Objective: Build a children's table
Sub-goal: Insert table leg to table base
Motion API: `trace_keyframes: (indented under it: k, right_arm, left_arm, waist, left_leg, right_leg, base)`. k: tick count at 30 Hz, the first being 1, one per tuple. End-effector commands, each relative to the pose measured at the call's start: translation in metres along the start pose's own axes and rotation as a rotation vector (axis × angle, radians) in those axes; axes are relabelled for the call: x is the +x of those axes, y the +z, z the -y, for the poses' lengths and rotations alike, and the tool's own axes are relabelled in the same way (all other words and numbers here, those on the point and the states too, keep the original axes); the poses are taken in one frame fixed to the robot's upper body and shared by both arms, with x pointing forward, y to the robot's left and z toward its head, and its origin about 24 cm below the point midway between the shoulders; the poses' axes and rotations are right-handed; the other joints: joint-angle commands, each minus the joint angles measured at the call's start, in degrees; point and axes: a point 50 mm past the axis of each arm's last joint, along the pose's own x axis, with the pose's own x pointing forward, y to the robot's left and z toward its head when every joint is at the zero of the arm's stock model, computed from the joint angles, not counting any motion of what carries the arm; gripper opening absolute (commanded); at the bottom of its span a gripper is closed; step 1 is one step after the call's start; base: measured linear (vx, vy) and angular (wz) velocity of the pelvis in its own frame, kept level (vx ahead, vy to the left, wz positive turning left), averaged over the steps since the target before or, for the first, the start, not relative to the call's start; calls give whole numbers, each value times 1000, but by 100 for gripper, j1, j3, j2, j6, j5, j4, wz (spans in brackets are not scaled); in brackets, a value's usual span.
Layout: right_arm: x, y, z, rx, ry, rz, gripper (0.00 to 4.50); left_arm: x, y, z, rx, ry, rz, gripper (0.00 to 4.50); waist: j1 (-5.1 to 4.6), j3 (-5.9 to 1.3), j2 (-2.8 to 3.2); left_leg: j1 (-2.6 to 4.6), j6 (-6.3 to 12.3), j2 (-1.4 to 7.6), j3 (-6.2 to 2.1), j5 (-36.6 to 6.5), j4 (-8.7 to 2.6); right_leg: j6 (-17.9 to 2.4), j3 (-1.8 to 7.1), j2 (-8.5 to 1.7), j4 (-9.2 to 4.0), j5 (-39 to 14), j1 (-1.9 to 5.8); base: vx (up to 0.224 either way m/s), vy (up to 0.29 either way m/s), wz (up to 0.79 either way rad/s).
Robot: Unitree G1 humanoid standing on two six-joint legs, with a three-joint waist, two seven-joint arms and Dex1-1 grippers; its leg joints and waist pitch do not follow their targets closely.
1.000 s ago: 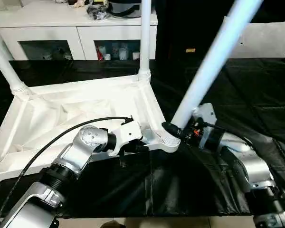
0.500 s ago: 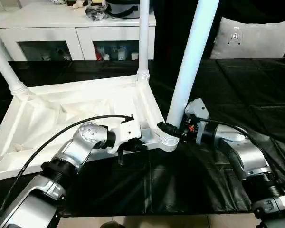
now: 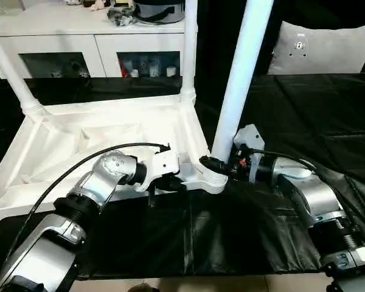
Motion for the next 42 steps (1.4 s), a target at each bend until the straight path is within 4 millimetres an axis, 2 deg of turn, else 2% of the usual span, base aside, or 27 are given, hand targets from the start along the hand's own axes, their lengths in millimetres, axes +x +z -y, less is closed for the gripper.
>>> trace_keyframes:
  k: [1, 2, 4, 7, 8, 14, 15, 16, 18, 19, 20, 21, 22, 24, 25, 26, 28, 29, 31, 32, 34, 36, 37, 38, 39, 41, 42]
  right_arm:
    - [-5, -49, -9, 156, -17, -193, 187]
    - [-5, -49, -9, 159, -15, -193, 187]
    - [-5, -50, -9, 161, -12, -195, 187]
    - [-4, -51, -10, 162, -9, -204, 187]
    - [-3, -51, -9, 163, -10, -209, 187]
    - [-2, -52, -7, 179, -43, -223, 187]
    - [-1, -53, -7, 183, -77, -227, 187]
    - [1, -53, -6, 192, -135, -228, 187]
    - [6, -54, -4, 224, -250, -225, 187]
    - [8, -54, -4, 237, -289, -222, 187]
    - [10, -54, -3, 265, -336, -213, 187]
    - [10, -54, -3, 265, -336, -213, 187]
    - [12, -54, -2, 303, -373, -201, 187]
    - [19, -54, 1, 353, -442, -187, 187]
    - [23, -54, 2, 377, -474, -182, 187]
    - [31, -53, 5, 406, -532, -183, 187]
    - [36, -51, 7, 417, -566, -189, 187]
    - [37, -51, 7, 417, -567, -190, 187]
    - [40, -49, 7, 416, -595, -196, 187]
    - [40, -49, 8, 415, -602, -197, 187]
    - [43, -47, 6, 397, -601, -204, 187]
    - [44, -46, 5, 391, -599, -204, 187]
    - [44, -46, 5, 391, -599, -204, 187]
    - [45, -45, 4, 380, -598, -194, 187]
    - [44, -41, 6, 365, -605, -159, 187]
    - [42, -37, 9, 351, -613, -122, 187]
    - [38, -28, 14, 337, -635, -26, 187]
  left_arm:
    - [-7, -4, -1, -8, 14, -11, 0]
    - [-7, -5, 0, -10, 11, -9, 0]
    - [-7, -6, 1, -10, 8, -11, 0]
    - [-8, -8, 3, -12, 6, -17, 0]
    - [-9, -8, 3, -13, 6, -18, 0]
    - [-9, -5, 5, -60, 25, 19, 0]
    - [-7, -4, 7, -78, 50, 25, 0]
    - [-3, -2, 12, -113, 83, 36, 0]
    - [7, 3, 20, -179, 164, 47, 0]
    - [10, 5, 22, -201, 187, 50, 0]
    - [13, 9, 25, -220, 205, 63, 0]
    - [13, 9, 25, -220, 205, 63, 0]
    - [17, 14, 27, -235, 225, 78, 0]
    - [27, 27, 31, -247, 251, 104, 0]
    - [32, 33, 33, -250, 267, 113, 0]
    - [40, 45, 33, -241, 301, 117, 0]
    - [44, 52, 34, -234, 333, 104, 0]
    - [44, 52, 34, -234, 335, 103, 0]
    - [45, 55, 34, -228, 355, 83, 0]
    - [45, 55, 33, -229, 363, 79, 0]
    - [44, 55, 30, -237, 392, 67, 0]
    - [42, 53, 28, -239, 410, 53, 0]
    - [42, 53, 28, -239, 410, 53, 0]
    - [39, 51, 27, -236, 424, 43, 0]
    - [36, 47, 25, -228, 437, 29, 0]
    - [33, 44, 23, -209, 446, 20, 0]
    - [26, 37, 20, -177, 455, 0, 0]
  waist:
    - [-26, -230, -21]
    - [-37, -230, -14]
    - [-51, -227, -64]
    - [-60, -236, -49]
    - [-62, -232, -75]
    - [-80, -223, -67]
    - [-74, -225, -30]
    - [-84, -228, -41]
    - [-127, -193, -50]
    - [-161, -163, -44]
    - [-182, -154, -48]
    - [-231, -169, -51]
    - [-257, -192, -58]
    - [-274, -198, -44]
    - [-274, -185, -56]
    - [-283, -183, -62]
    - [-291, -174, -60]
    - [-245, -200, -60]
    - [-193, -227, -46]
    - [-195, -227, -48]
    - [-196, -245, -47]
    - [-186, -274, -28]
    - [-190, -285, -42]
    - [-186, -287, -32]
    - [-190, -276, -49]
    - [-188, -264, -42]
    - [-182, -260, -36]
  left_leg:
    - [154, -195, 372, -181, -2224, -537]
    - [151, -212, 380, -185, -2232, -544]
    - [149, -204, 382, -179, -2240, -555]
    - [148, -207, 385, -177, -2185, -566]
    - [151, -217, 385, -177, -2214, -570]
    - [150, -279, 383, -188, -2361, -584]
    - [159, -293, 382, -190, -2383, -581]
    - [163, -313, 395, -189, -2400, -589]
    - [163, -399, 396, -202, -2536, -630]
    - [202, -458, 386, -216, -2789, -638]
    - [211, -466, 364, -226, -2915, -627]
    - [191, -479, 353, -261, -2947, -637]
    - [155, -480, 354, -272, -2900, -654]
    - [148, -487, 361, -267, -2844, -670]
    - [202, -478, 354, -245, -2926, -652]
    - [228, -436, 321, -241, -2960, -615]
    - [221, -411, 326, -247, -2895, -609]
    - [262, -373, 325, -214, -2789, -586]
    - [209, -318, 334, -189, -2425, -609]
    - [151, -320, 339, -191, -2224, -640]
    - [157, -320, 336, -166, -2079, -627]
    - [137, -252, 326, -159, -1806, -604]
    - [121, -200, 328, -153, -1628, -593]
    - [121, -184, 326, -149, -1577, -587]
    - [116, -153, 319, -139, -1561, -587]
    - [134, -168, 329, -138, -1719, -595]
    - [132, -176, 330, -146, -1767, -598]
  right_leg:
    - [-1092, 301, -540, -619, -2080, 18]
    - [-1112, 300, -534, -610, -2026, 11]
    - [-1118, 300, -531, -614, -1983, 10]
    - [-1127, 304, -531, -608, -1847, 13]
    - [-1125, 304, -528, -608, -1847, 11]
    - [-1105, 304, -537, -624, -2009, 5]
    - [-1097, 308, -541, -625, -2026, -1]
    - [-1102, 310, -538, -620, -1990, -4]
    - [-1110, 298, -512, -604, -2071, -14]
    - [-1024, 293, -515, -644, -2457, -43]
    - [-958, 286, -517, -676, -2705, -59]
    - [-841, 281, -532, -696, -2895, -31]
    - [-760, 274, -517, -694, -2811, 3]
    - [-768, 274, -507, -690, -2612, -4]
    - [-788, 284, -502, -723, -2622, -62]
    - [-784, 290, -520, -762, -2853, -86]
    - [-750, 284, -523, -789, -2958, -83]
    - [-753, 296, -511, -807, -2842, -116]
    - [-825, 299, -484, -758, -2200, -51]
    - [-852, 286, -461, -711, -1779, -1]
    - [-940, 284, -449, -672, -1332, 15]
    - [-1030, 275, -458, -632, -933, 74]
    - [-1063, 269, -453, -618, -704, 95]
    - [-1084, 266, -453, -615, -648, 96]
    - [-1105, 265, -455, -623, -664, 98]
    - [-1063, 266, -465, -651, -1005, 81]
    - [-1046, 265, -476, -664, -1117, 81]
  base:
    - [0, 0, 0]
    - [0, 0, 0]
    - [0, 0, 0]
    - [0, 0, 0]
    - [0, 0, 0]
    - [0, 0, 0]
    - [0, 0, 0]
    - [0, 0, 0]
    - [0, 0, 0]
    - [0, 0, 0]
    - [0, 0, 0]
    - [0, 0, 0]
    - [0, 0, 0]
    - [0, 0, 0]
    - [0, 0, 0]
    - [0, 0, 0]
    - [0, 0, 0]
    - [0, 0, 0]
    - [0, 0, 0]
    - [0, 0, 0]
    - [0, 0, 0]
    - [25, -4, 0]
    - [51, -7, 0]
    - [0, 0, 0]
    - [0, 0, 0]
    - [0, 0, 0]
    - [0, 0, 0]
